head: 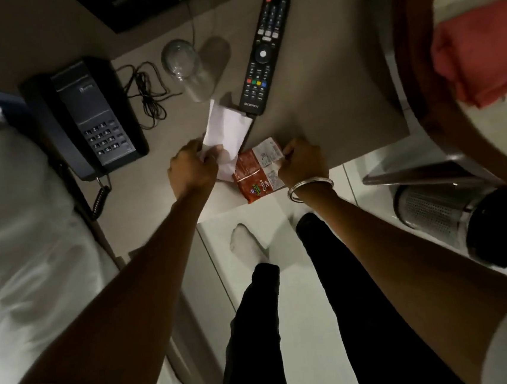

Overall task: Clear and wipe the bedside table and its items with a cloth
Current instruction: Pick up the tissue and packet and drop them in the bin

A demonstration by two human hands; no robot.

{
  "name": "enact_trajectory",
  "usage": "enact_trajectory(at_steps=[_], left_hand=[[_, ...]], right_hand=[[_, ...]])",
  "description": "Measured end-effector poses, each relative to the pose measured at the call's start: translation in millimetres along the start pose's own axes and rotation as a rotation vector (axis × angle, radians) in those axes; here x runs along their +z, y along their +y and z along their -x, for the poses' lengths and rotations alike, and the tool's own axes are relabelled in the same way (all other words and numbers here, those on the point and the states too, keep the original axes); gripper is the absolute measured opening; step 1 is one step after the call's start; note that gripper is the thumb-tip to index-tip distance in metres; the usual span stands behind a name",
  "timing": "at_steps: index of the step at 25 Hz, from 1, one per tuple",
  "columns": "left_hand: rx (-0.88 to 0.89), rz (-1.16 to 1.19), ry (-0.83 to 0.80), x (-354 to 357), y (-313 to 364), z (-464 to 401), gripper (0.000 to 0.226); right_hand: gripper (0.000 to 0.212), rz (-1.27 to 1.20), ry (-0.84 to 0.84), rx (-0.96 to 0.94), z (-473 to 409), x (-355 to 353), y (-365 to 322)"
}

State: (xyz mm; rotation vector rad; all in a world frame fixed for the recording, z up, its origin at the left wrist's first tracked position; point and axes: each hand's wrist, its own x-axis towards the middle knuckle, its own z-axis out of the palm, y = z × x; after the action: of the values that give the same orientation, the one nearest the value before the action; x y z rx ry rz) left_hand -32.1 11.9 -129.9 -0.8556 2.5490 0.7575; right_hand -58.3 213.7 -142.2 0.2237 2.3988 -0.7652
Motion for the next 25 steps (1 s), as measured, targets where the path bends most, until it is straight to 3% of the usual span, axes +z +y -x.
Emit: enact_trajectory(at_steps=[3,5,7,11,13,16,19,21,25], left_hand=[[-0.027,0.105,-0.001,4.5,12.2,47.5,0.037],[-0.014,0.138,-0.057,7.5,21.8,81.0,0.033],[0.027,0.154,-0.174,25.2,38.9,120.7,0.029],[0.036,0.159,-0.501,91.6,81.6,184.6,0.02],[0.093,0.111,-0.642,140.6,111.4,206.7,0.021],[0.184,0.054,-0.749,212.5,163.7,239.8,0.024],[0.259,0.059,-0.83,264.8,216.3,271.7,0.021],[0.305,0.051,-0.867,295.3,252.0,288.9,0.018],[0.167,-0.039,-0.892,345.3,311.8,303.4,0.023]], right_hand=[[0.014,-0.164,0.062,0.088,34.5,-9.3,36.5],[0.016,-0.311,0.208,0.176,72.9,-23.4,70.9],[0.018,-0.434,0.396,0.264,118.2,-46.9,121.5],[0.017,-0.466,0.884,0.577,172.8,-94.7,240.6],[0.019,-0.439,1.035,0.728,180.0,-116.5,302.2],[0.025,-0.488,0.995,0.848,172.4,-140.9,382.8],[0.034,-0.498,0.667,0.799,155.9,-156.7,433.1],[0.046,-0.546,0.533,0.731,150.5,-169.2,453.8],[0.043,-0.701,0.695,0.717,159.1,-182.2,472.7]])
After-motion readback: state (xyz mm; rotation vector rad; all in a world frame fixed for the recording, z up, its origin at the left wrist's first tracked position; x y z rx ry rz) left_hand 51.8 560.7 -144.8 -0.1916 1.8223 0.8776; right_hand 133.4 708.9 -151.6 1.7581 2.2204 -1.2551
